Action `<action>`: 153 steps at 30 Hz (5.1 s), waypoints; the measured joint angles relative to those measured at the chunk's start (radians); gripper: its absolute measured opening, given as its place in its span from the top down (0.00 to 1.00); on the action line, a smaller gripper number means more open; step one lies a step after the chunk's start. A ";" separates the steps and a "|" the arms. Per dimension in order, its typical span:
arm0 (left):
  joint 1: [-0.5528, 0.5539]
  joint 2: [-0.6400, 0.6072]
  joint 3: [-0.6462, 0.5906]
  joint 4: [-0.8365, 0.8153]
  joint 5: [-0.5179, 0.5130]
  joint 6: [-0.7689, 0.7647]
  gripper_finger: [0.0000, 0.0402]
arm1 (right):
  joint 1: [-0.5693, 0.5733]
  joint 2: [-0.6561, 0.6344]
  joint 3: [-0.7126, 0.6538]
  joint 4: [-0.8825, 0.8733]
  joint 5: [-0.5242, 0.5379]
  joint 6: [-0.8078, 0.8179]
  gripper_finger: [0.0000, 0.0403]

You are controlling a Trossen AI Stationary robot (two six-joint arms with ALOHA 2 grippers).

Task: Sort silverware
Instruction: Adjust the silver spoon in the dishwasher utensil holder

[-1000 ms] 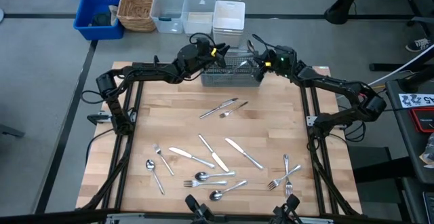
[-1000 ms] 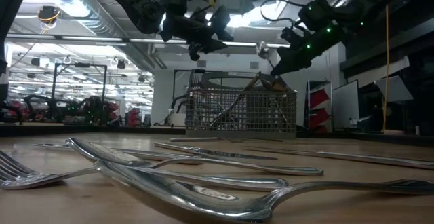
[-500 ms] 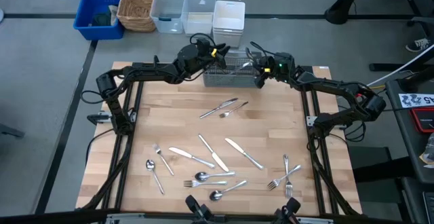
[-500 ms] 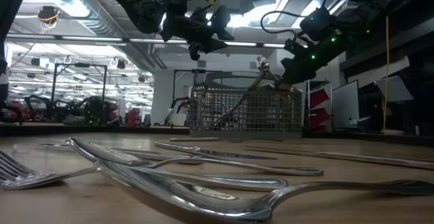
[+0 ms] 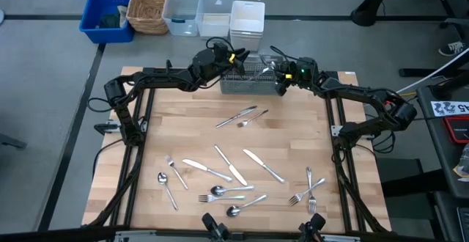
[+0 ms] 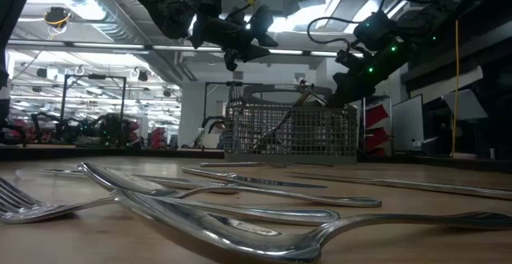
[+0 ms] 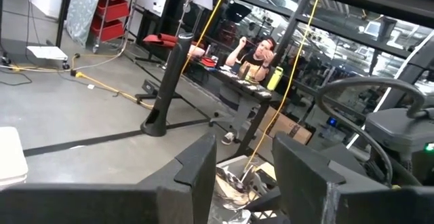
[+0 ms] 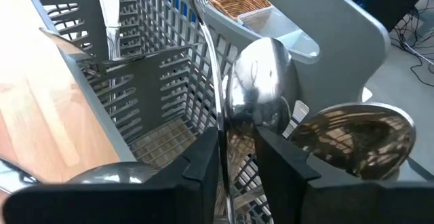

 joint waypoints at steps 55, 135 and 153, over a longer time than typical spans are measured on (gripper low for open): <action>0.004 0.018 0.000 -0.106 0.036 -0.026 0.67 | 0.000 -0.082 0.003 -0.089 0.049 0.080 0.76; 0.012 0.018 0.000 -0.256 0.046 0.014 0.67 | 0.001 -0.274 0.022 -0.208 -0.061 0.032 0.76; 0.012 0.018 0.000 -0.262 0.046 0.014 0.67 | 0.001 -0.331 -0.087 -0.672 -0.025 0.130 0.76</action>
